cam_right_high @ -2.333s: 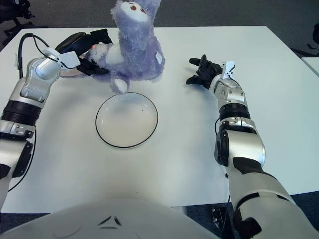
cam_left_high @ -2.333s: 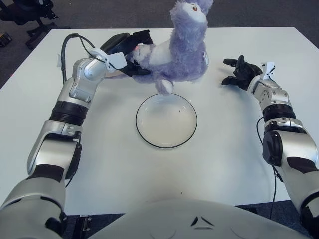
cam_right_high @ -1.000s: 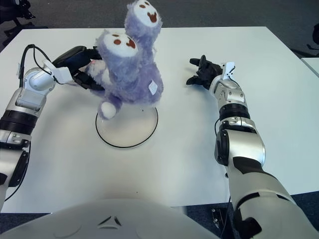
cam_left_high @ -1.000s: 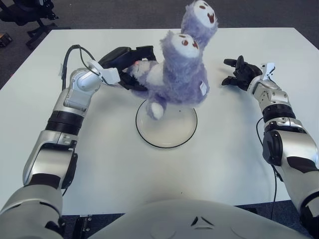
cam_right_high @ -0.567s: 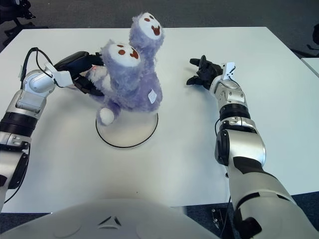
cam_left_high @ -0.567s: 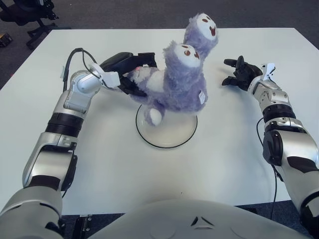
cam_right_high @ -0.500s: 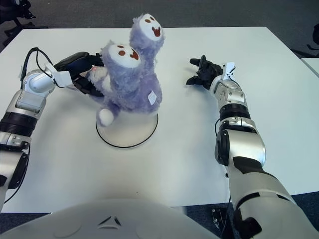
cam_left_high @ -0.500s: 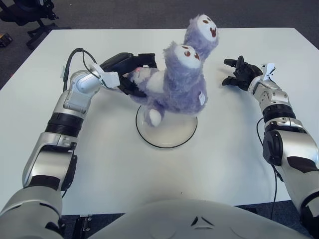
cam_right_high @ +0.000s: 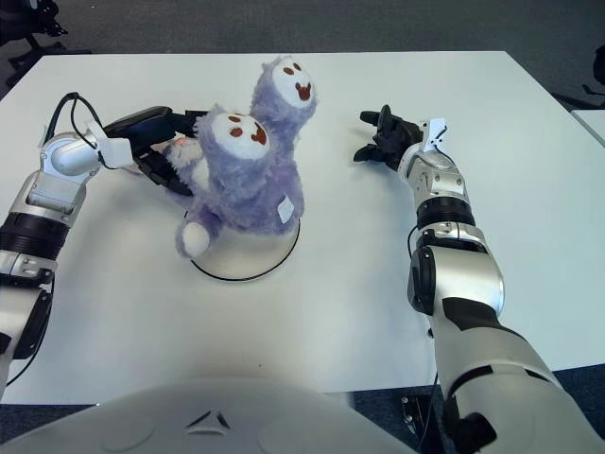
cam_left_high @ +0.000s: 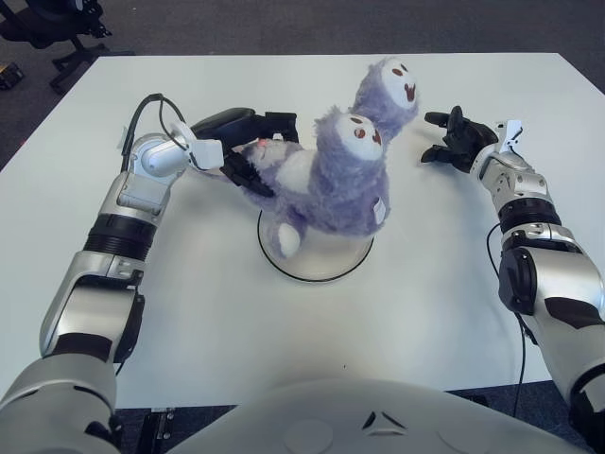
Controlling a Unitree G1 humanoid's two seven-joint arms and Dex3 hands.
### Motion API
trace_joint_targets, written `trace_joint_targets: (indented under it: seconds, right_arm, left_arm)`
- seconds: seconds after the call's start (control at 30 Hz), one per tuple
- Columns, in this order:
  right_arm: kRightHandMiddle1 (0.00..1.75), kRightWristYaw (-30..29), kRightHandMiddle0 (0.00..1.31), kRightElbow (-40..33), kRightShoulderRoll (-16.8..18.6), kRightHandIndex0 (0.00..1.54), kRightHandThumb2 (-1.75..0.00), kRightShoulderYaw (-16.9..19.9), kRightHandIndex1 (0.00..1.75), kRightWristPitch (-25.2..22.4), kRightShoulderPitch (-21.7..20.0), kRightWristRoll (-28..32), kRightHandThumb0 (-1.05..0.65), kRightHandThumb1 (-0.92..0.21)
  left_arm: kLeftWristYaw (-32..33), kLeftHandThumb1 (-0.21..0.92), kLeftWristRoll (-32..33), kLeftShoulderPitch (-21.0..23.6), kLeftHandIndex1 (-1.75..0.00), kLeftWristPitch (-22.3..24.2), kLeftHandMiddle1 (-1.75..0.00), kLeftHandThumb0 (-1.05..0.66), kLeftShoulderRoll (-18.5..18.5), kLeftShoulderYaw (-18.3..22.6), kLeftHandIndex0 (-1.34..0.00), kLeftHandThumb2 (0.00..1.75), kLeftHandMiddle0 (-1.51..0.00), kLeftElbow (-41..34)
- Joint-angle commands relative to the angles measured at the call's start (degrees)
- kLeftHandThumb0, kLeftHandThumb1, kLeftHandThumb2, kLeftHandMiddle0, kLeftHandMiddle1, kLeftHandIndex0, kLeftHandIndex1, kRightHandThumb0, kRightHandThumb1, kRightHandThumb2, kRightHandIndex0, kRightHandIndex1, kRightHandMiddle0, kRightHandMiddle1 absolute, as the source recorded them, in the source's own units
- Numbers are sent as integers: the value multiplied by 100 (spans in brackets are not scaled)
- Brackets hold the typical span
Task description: Put the doll into the plate.
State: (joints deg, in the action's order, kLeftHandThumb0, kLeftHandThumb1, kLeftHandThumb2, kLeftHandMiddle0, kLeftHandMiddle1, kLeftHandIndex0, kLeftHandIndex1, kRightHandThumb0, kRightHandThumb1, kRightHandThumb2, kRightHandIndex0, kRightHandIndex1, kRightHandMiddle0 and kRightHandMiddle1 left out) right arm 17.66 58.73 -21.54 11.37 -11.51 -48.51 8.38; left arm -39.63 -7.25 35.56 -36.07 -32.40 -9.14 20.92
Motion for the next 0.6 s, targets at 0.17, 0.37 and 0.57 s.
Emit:
trace_joint_targets:
  seconds: [0.17, 0.37, 0.57]
  right_arm:
    - [58, -17, 35, 309, 125, 107, -81, -53, 1, -272, 362, -59, -59, -92]
    - [57, -18, 35, 303, 121, 107, -81, -40, 1, -296, 349, -48, -59, -92]
    - [57, -28, 35, 289, 117, 107, -81, -31, 1, -319, 347, -47, -59, -92]
  left_arm:
    - [-147, 92, -130, 139, -175, 161, -175, -53, -164, -63, -80, 9, -96, -87]
    - [-225, 92, -177, 157, -175, 245, -175, -59, -199, -96, -78, 11, -95, -138]
    - [-252, 92, -188, 159, -175, 261, -175, -64, -199, -106, -75, 12, -92, -165]
